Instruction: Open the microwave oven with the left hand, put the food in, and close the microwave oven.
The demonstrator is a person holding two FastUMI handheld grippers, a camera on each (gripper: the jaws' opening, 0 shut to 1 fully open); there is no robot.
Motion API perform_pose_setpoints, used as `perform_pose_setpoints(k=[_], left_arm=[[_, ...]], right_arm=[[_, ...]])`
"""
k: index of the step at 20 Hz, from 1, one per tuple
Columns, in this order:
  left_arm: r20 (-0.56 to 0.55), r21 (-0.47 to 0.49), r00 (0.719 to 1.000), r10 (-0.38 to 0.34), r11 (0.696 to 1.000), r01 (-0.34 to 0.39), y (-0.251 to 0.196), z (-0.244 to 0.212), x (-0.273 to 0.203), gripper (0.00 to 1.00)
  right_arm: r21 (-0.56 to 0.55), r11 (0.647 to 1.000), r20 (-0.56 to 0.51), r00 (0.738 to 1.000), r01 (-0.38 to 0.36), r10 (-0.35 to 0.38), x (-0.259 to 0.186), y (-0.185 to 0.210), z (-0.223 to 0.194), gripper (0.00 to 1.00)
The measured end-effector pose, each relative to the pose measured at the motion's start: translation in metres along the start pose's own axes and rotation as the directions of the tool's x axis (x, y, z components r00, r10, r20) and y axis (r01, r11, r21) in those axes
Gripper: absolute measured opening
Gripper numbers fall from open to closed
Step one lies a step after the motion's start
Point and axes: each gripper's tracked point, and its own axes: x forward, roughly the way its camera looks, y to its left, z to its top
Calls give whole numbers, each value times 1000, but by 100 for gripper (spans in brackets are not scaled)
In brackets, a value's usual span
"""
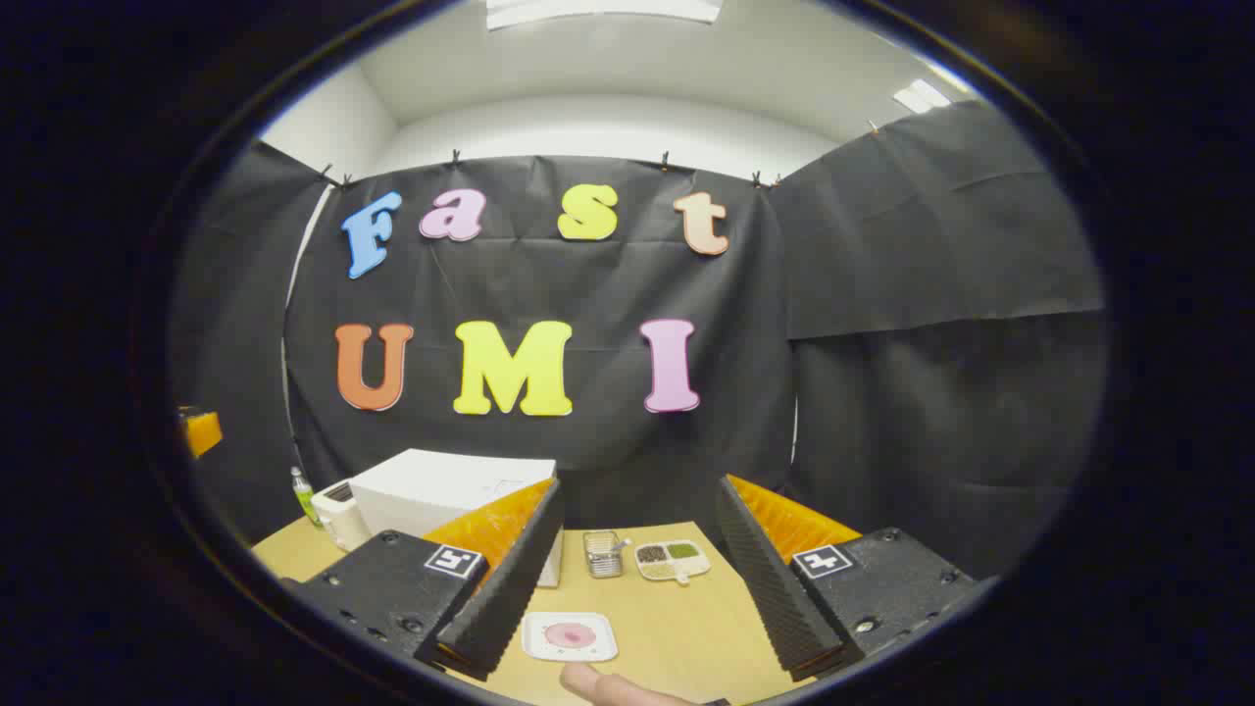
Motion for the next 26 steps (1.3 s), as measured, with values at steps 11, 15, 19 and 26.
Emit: perform_pose_setpoints(k=[11,15,19,26], left_arm=[[4,-8,1000,-20,1000,20,-15,0,-4,93],[15,-28,999,-32,999,32,-21,3,-3,93],[32,-48,998,-45,998,47,-32,1,8,93],[-9,-51,996,-93,994,92,-72,-41,57,93]], right_arm=[[-3,1000,19,1000,-18,18,-5,-5,3,100],[-13,1000,22,999,-23,24,-4,-3,5,100],[-23,999,34,999,-33,33,-5,-6,9,100],[-4,999,47,998,-38,38,-8,-16,2,100]])
